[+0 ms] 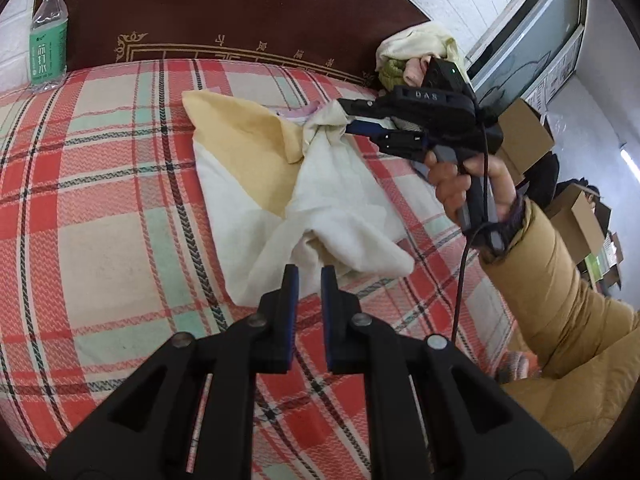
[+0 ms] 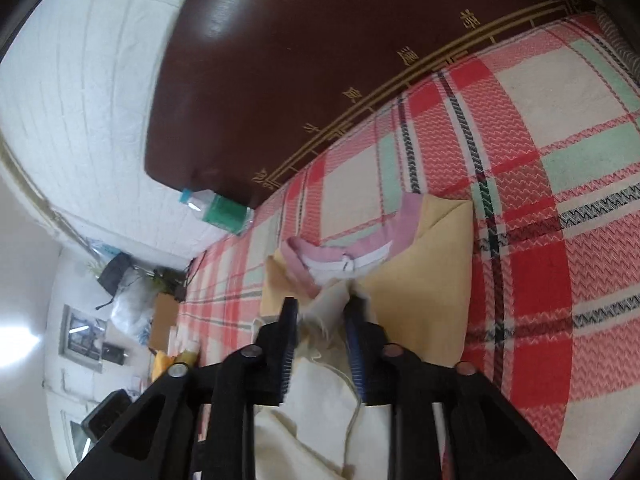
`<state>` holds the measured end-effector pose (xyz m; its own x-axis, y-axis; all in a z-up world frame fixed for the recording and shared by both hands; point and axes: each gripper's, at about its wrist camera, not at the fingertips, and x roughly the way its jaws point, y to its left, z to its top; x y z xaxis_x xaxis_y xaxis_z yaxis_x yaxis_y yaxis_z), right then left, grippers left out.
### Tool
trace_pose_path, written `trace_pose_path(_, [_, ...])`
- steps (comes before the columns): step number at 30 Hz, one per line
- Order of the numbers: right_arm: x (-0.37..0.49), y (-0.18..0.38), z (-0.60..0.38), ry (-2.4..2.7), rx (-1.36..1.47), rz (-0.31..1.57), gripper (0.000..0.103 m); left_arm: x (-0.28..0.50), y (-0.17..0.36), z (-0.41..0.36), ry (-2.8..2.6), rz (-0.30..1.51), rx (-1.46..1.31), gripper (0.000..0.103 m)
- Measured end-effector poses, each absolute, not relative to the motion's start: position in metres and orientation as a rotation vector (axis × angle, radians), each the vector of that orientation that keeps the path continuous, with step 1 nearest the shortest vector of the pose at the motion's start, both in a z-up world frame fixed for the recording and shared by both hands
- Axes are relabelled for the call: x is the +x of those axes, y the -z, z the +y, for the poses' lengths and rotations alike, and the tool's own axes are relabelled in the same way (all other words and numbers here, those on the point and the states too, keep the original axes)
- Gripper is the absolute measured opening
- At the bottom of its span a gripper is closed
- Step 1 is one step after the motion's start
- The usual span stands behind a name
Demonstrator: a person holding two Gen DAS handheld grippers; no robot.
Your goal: Fold clothes
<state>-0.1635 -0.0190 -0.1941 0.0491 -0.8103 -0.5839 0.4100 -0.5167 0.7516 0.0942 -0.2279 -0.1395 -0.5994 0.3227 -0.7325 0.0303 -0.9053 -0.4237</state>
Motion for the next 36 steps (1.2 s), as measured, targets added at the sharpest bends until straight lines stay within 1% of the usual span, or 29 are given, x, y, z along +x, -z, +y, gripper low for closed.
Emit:
trace_pose_path(1, [-0.165,0.194,-0.018,1.651,1.379,-0.435,0.033,0.093,0.141,-0.227,-2.607,-0.574,-1.319,0.011])
trace_pose_path(2, [-0.165,0.193,-0.016,1.659,1.371,-0.435,0.041,0.091,0.142,-0.226,-2.614,-0.548,-1.326,0.011])
trace_pose_path(4, [-0.155,0.184,-0.003,1.651,1.313,-0.441,0.054,0.090,0.142,-0.223,-2.635,-0.479,-1.333,0.011])
trace_pose_path(6, [-0.134,0.169,0.014,1.639,1.231,-0.405,0.058,0.090,0.141,-0.221,-2.658,-0.404,-1.332,0.011])
trace_pose_path(10, [-0.062,0.153,0.040,1.589,1.087,-0.173,0.059,0.089,0.137,-0.221,-2.649,-0.341,-1.288,0.011])
trace_pose_path(14, [0.009,0.159,0.027,1.570,1.007,0.196,0.059,0.082,0.136,-0.217,-2.639,-0.279,-1.292,0.011])
trace_pose_path(16, [0.030,0.167,0.011,1.586,0.957,0.373,0.059,0.080,0.137,-0.216,-2.638,-0.274,-1.294,0.011])
trace_pose_path(17, [0.032,0.172,0.004,1.597,0.951,0.424,0.059,0.080,0.137,-0.216,-2.638,-0.275,-1.290,0.011])
trace_pose_path(18, [0.034,0.177,-0.004,1.606,0.944,0.475,0.056,0.081,0.137,-0.216,-2.640,-0.284,-1.286,0.011])
trace_pose_path(19, [0.034,0.180,-0.010,1.618,0.939,0.521,0.033,0.082,0.136,-0.217,-2.648,-0.289,-1.286,0.017])
trace_pose_path(20, [0.029,0.180,-0.015,1.634,0.941,0.540,0.007,0.084,0.136,-0.218,-2.657,-0.294,-1.282,0.039])
trace_pose_path(21, [0.022,0.176,-0.017,1.643,0.944,0.520,0.007,0.087,0.135,-0.220,-2.672,-0.300,-1.269,0.056])
trace_pose_path(22, [0.015,0.172,-0.020,1.650,0.941,0.501,0.007,0.090,0.134,-0.222,-2.690,-0.305,-1.250,0.083])
trace_pose_path(23, [0.008,0.164,-0.022,1.659,0.922,0.487,0.007,0.094,0.131,-0.224,-2.717,-0.305,-1.212,0.088])
trace_pose_path(28, [-0.016,0.117,-0.047,1.745,0.803,0.502,0.007,0.088,0.132,-0.226,-2.693,-0.317,-1.209,0.088])
trace_pose_path(31, [-0.029,0.105,-0.072,1.758,0.790,0.506,0.007,0.076,0.135,-0.221,-2.674,-0.285,-1.212,0.088])
trace_pose_path(33, [-0.035,0.101,-0.081,1.742,0.812,0.488,0.008,0.069,0.138,-0.213,-2.658,-0.227,-1.224,0.088])
trace_pose_path(34, [-0.036,0.102,-0.078,1.709,0.832,0.453,0.013,0.068,0.138,-0.207,-2.656,-0.162,-1.230,0.088])
trace_pose_path(36, [-0.037,0.104,-0.071,1.646,0.862,0.398,0.028,0.068,0.139,-0.200,-2.645,-0.079,-1.230,0.088])
